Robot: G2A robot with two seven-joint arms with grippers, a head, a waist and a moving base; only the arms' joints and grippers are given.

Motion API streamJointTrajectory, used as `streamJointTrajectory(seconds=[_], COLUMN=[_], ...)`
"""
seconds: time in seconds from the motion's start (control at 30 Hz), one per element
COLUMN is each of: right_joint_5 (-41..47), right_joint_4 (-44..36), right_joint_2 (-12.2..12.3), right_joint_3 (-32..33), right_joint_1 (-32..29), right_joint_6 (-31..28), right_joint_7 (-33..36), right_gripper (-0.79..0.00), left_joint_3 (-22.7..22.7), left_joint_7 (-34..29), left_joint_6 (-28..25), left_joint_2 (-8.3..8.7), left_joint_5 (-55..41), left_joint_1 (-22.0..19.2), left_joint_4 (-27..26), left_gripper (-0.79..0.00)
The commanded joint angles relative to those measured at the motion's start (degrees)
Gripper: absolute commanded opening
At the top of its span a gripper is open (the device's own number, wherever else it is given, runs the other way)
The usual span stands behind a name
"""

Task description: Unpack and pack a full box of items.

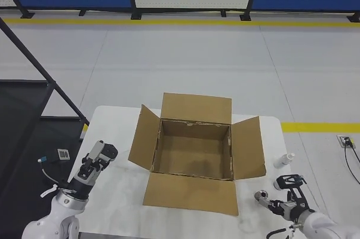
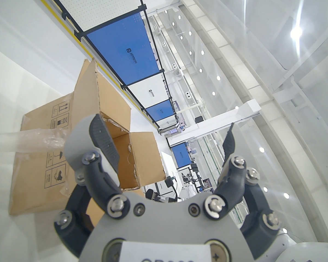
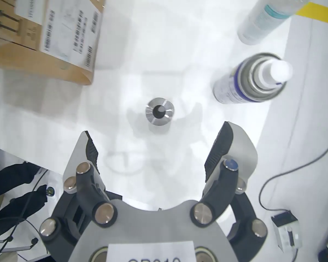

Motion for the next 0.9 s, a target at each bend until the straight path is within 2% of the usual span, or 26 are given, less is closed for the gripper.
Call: streamJointTrajectory(seconds=[0.0,0.4,0.8,0.83,0.87], right_joint_5=[-1.7,-1.7,-0.2,-0.1,-0.2], right_joint_4=[1.1,11.5,16.8,17.1,17.5], right_joint_2=[0.1,0.2,0.3,0.3,0.3], right_joint_3=[-1.5,-7.3,-9.4,-9.7,-9.9], right_joint_1=[1.4,11.9,15.7,16.0,16.2], right_joint_6=[0.3,5.0,5.7,5.8,6.1], right_joint_7=[2.0,9.6,8.6,8.5,8.4], right_gripper=[0.0,0.0,0.0,-0.031,-0.111], left_joint_3=[0.0,0.0,0.0,0.0,0.0], left_joint_7=[0.0,0.0,0.0,0.0,0.0], left_joint_6=[0.0,0.0,0.0,0.0,0.0], left_joint_2=[0.0,0.0,0.0,0.0,0.0], left_joint_5=[0.0,0.0,0.0,0.0,0.0], left_joint_1=[0.0,0.0,0.0,0.0,0.0], left_joint_4=[0.0,0.0,0.0,0.0,0.0], left_gripper=[0.0,0.0,0.0,0.0,0.0])
